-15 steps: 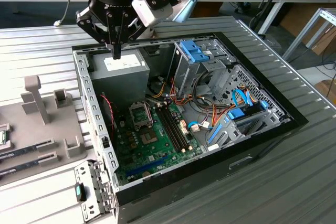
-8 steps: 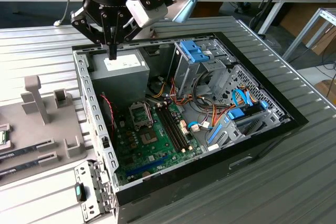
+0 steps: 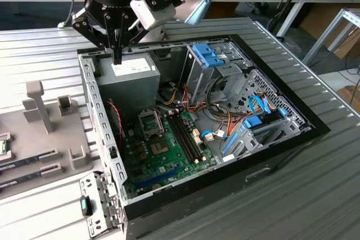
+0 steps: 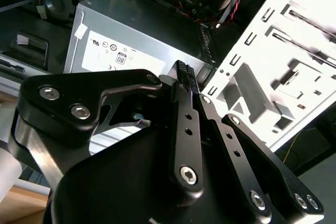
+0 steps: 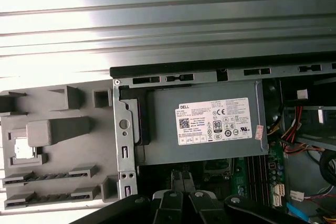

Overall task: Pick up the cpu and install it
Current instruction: 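Reach for the cpu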

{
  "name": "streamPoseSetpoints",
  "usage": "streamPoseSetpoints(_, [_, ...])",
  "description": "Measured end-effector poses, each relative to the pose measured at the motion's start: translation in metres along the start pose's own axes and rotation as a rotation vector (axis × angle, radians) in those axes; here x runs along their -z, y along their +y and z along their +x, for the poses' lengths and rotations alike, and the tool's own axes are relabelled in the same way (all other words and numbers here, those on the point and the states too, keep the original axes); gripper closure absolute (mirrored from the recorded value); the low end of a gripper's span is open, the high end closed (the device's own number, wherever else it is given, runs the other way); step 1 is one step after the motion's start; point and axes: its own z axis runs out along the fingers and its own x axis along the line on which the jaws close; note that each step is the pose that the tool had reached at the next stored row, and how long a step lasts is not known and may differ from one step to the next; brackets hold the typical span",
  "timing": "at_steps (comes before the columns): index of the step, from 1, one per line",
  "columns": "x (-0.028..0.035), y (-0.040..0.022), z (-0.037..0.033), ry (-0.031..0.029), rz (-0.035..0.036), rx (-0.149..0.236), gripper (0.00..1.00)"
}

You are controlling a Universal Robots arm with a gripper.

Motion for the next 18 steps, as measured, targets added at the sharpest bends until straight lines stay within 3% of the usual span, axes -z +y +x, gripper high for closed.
streamPoseSetpoints(18, [0.0003,-0.0009,0.0111,0.0,0.0,0.0,0.89])
